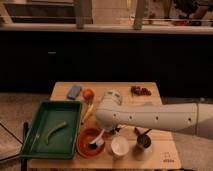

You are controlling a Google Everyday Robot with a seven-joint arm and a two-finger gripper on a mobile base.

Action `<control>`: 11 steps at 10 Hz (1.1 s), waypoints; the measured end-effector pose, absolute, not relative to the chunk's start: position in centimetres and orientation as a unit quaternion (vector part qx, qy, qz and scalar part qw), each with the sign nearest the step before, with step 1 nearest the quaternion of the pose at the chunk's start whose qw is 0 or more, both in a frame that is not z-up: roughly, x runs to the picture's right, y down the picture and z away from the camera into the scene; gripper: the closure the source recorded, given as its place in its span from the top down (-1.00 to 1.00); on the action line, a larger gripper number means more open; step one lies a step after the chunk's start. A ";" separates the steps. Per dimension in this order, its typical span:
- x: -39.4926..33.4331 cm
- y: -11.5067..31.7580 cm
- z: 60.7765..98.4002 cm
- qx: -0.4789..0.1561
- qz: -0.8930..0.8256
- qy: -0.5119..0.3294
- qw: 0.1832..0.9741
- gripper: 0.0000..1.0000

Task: Wipe red bowl with brush

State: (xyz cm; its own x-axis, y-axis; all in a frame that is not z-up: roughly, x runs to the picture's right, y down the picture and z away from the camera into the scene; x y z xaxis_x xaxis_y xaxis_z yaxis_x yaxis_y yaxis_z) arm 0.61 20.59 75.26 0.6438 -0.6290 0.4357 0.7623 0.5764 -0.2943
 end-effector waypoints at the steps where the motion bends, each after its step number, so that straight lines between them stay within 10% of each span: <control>1: 0.5 20.8 75.5 -0.234 -0.398 -0.136 0.877 -0.99; 11: -2.9 17.3 77.8 -0.197 -0.424 -0.127 0.875 -0.99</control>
State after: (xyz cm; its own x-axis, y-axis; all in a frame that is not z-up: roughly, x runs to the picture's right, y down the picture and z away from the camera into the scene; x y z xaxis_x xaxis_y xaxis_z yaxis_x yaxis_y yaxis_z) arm -2.86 17.31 77.82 0.6075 -0.6920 0.3900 0.7924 0.5624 -0.2363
